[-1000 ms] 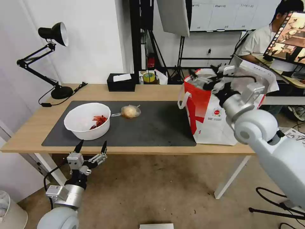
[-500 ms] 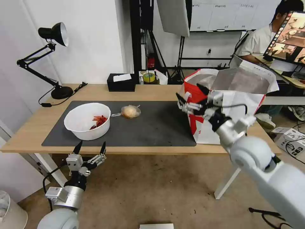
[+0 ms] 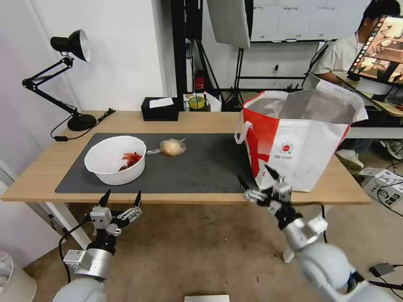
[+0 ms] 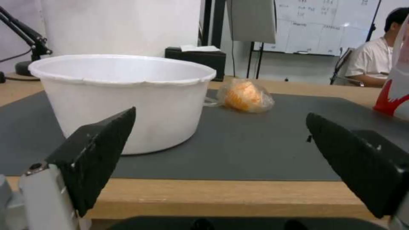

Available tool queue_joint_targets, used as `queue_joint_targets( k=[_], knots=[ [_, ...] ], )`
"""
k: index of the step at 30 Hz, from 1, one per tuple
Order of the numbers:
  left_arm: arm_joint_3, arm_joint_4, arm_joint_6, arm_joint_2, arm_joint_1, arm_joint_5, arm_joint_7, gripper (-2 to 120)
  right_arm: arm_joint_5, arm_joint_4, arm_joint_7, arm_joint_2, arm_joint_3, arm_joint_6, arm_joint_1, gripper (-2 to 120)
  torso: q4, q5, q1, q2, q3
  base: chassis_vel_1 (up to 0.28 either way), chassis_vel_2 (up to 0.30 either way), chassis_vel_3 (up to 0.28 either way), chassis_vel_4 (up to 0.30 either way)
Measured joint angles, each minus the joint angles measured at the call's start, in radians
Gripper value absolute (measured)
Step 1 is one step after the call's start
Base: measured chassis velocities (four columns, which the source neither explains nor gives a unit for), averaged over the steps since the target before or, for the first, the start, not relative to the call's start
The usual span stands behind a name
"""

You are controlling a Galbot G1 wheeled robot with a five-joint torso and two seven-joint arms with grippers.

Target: Pick up the trash from the table and place it into the takeout bag.

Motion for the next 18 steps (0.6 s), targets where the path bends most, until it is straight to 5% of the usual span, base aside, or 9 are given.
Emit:
queue_joint_targets(
  k=[18],
  knots=[
    [-0.002, 0.003, -0.012, -0.021, 0.02, 0.015, 0.005, 100, -0.016, -0.025, -0.004, 0.037, 0.003, 0.025, -0.065, 100, 0.0001, 0.0001, 0.0, 0.0, 0.0, 0.0, 0.0, 0.0, 0.0]
  ],
)
